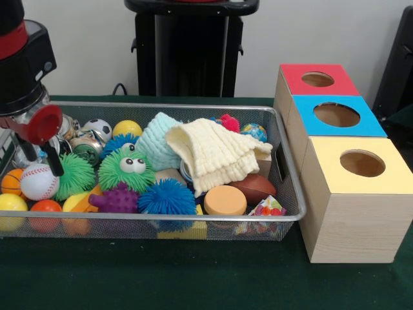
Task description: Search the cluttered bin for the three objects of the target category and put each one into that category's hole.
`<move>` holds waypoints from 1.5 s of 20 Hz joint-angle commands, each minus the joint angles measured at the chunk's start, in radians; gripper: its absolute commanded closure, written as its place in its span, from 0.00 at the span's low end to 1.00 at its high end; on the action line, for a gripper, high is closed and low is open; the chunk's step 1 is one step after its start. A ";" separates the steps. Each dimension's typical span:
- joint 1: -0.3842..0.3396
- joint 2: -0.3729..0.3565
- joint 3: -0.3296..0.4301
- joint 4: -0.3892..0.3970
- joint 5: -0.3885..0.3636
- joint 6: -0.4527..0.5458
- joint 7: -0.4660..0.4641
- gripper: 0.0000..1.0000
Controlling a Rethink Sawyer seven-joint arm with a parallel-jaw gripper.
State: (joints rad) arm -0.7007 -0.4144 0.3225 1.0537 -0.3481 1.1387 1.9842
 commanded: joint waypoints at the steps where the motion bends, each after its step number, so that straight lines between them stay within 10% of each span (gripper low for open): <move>1: 0.011 -0.054 0.034 0.043 -0.034 0.091 -0.236 0.00; 13: -0.025 -0.129 0.028 0.080 -0.015 0.156 -0.240 0.00; 30: -0.072 -0.251 0.020 0.376 0.027 -0.028 -0.095 0.00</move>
State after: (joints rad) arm -0.7568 -0.6263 0.3221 1.2459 -0.3413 1.1923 1.9842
